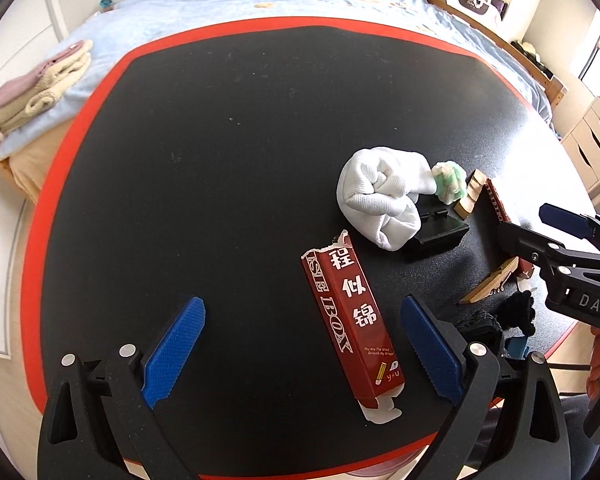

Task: Collect trash
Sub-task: 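Reach the left tool to the red paper box and close on it, then carry the red box with the left tool over the pink wastebasket and release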

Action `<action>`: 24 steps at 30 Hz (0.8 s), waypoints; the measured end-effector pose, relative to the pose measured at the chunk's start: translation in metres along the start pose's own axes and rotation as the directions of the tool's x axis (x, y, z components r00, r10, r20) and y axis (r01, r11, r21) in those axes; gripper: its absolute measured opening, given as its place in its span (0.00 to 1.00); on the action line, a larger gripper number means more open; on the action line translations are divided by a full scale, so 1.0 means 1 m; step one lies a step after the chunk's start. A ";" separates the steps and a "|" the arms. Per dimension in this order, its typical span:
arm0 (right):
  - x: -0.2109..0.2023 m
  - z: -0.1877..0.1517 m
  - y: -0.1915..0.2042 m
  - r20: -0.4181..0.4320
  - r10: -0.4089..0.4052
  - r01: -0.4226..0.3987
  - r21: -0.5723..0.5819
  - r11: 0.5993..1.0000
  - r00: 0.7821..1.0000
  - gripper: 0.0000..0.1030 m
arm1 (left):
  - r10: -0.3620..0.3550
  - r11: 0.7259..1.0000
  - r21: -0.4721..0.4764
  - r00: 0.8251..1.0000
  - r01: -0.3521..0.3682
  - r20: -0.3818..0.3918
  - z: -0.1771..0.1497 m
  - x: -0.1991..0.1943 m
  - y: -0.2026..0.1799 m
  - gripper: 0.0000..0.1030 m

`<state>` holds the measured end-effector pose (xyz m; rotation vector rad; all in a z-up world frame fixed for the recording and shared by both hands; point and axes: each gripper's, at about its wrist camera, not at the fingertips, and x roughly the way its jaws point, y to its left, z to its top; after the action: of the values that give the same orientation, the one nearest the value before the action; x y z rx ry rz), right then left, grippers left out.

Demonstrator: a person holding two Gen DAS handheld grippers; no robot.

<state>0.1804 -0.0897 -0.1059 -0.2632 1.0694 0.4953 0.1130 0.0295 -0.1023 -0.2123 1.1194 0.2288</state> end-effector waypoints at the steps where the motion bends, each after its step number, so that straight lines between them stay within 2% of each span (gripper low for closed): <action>1: 0.001 0.000 0.000 -0.002 0.002 -0.002 0.000 1.000 1.000 0.75 | 0.000 1.000 0.001 1.000 0.000 0.005 -0.001 -0.001 0.000 0.89; 5: 0.002 -0.002 0.003 0.005 -0.015 0.015 -0.011 1.000 1.000 0.67 | 0.008 1.000 0.007 1.000 -0.008 0.017 -0.003 -0.004 -0.001 0.78; 8: 0.001 -0.002 0.001 0.011 -0.019 0.019 -0.011 1.000 1.000 0.55 | 0.007 1.000 0.014 1.000 -0.007 0.022 -0.002 -0.007 0.000 0.66; 10: -0.001 -0.003 0.000 0.013 -0.025 0.026 -0.019 0.999 1.000 0.42 | -0.001 1.000 0.017 1.000 0.000 0.028 -0.003 -0.009 0.000 0.53; 11: -0.001 -0.003 0.000 0.013 -0.022 0.022 -0.019 1.000 1.000 0.38 | -0.004 1.000 0.019 1.000 0.003 0.030 -0.003 -0.009 0.001 0.50; 13: -0.003 -0.003 -0.002 0.013 -0.021 0.022 -0.020 1.000 1.000 0.27 | -0.013 1.000 0.018 0.999 0.012 0.031 -0.004 -0.010 0.003 0.37; 14: -0.003 -0.003 -0.003 0.012 -0.019 0.019 -0.020 1.000 1.000 0.21 | -0.017 1.000 0.017 0.999 0.016 0.030 -0.003 -0.010 0.005 0.33; 19: -0.012 -0.007 -0.007 0.026 -0.010 0.010 -0.016 1.000 1.000 0.17 | -0.041 0.999 0.027 0.998 0.040 0.043 -0.003 -0.015 0.010 0.18; 24: -0.035 -0.012 -0.007 0.059 -0.004 0.005 -0.018 1.000 0.998 0.15 | -0.072 0.996 0.054 0.995 0.068 0.073 -0.006 -0.029 0.011 0.16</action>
<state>0.1608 -0.1100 -0.0809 -0.2651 1.0069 0.5055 0.0924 0.0357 -0.0792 -0.1956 1.0405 0.1445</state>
